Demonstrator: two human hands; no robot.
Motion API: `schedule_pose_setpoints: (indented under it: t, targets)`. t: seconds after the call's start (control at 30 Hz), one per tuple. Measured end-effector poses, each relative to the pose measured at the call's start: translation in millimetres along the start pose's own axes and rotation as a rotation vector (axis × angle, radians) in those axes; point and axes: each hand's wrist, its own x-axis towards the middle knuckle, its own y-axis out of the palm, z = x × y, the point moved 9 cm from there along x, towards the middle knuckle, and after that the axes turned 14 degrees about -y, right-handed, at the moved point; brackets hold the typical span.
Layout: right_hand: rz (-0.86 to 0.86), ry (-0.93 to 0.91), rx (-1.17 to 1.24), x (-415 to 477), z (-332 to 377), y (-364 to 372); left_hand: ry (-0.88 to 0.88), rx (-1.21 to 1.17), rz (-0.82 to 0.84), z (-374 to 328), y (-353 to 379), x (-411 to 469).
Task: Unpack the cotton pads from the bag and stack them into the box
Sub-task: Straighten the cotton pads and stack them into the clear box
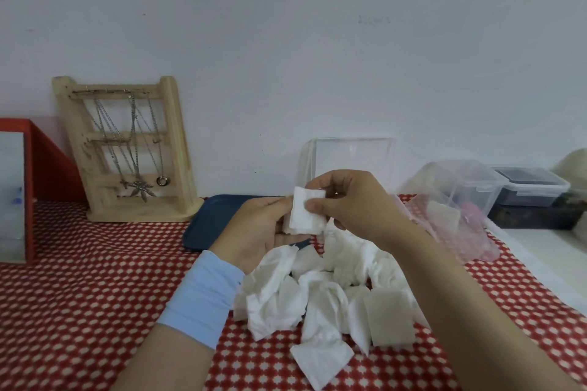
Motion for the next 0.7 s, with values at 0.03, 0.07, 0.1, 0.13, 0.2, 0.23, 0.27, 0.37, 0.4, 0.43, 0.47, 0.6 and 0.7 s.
schedule_pose_setpoints:
  t: [0.03,0.07,0.1,0.13,0.2,0.23,0.27,0.37,0.4,0.43,0.47,0.6,0.7]
  targets:
    - [-0.009,-0.001,-0.011,0.6,-0.3,-0.3,-0.008,-0.006,-0.005,0.9,-0.4,0.1]
    - [-0.017,-0.006,-0.014,1.2,0.2,-1.0,-0.017,-0.015,-0.012,2.3,-1.7,0.8]
    - [-0.024,-0.014,-0.007,2.1,1.3,-1.7,-0.024,-0.024,-0.022,3.4,-3.3,1.5]
    - [-0.029,-0.021,0.008,2.5,2.6,-2.3,-0.028,-0.029,-0.031,3.7,-4.7,1.7]
    - [-0.021,-0.027,0.027,3.0,3.9,-1.3,-0.033,-0.04,-0.026,3.9,-5.1,1.8]
    - [-0.008,-0.028,0.014,3.1,3.8,0.1,-0.037,-0.051,-0.01,3.7,-3.7,1.9]
    - [0.001,-0.028,-0.015,3.1,3.3,1.5,-0.042,-0.061,0.007,3.3,-1.8,1.3]
    - [-0.034,-0.038,-0.105,4.1,-0.8,1.1,-0.072,-0.098,0.044,2.8,2.6,-0.2]
    - [-0.054,-0.038,-0.133,4.4,-2.3,0.0,-0.079,-0.106,0.065,2.2,4.1,-1.2]
    - [-0.072,-0.037,-0.167,4.6,-3.4,-1.8,-0.08,-0.097,0.09,1.3,5.7,-2.5]
    - [-0.081,-0.037,-0.204,4.3,-3.2,-3.4,-0.073,-0.057,0.107,0.2,6.1,-4.0]
    - [0.01,0.033,-0.133,0.9,-10.8,5.0,-0.037,0.167,0.084,-3.6,-5.2,-6.2]
    - [0.033,0.034,-0.111,1.6,-12.2,11.5,-0.032,0.179,-0.032,-8.0,-23.6,-4.1]
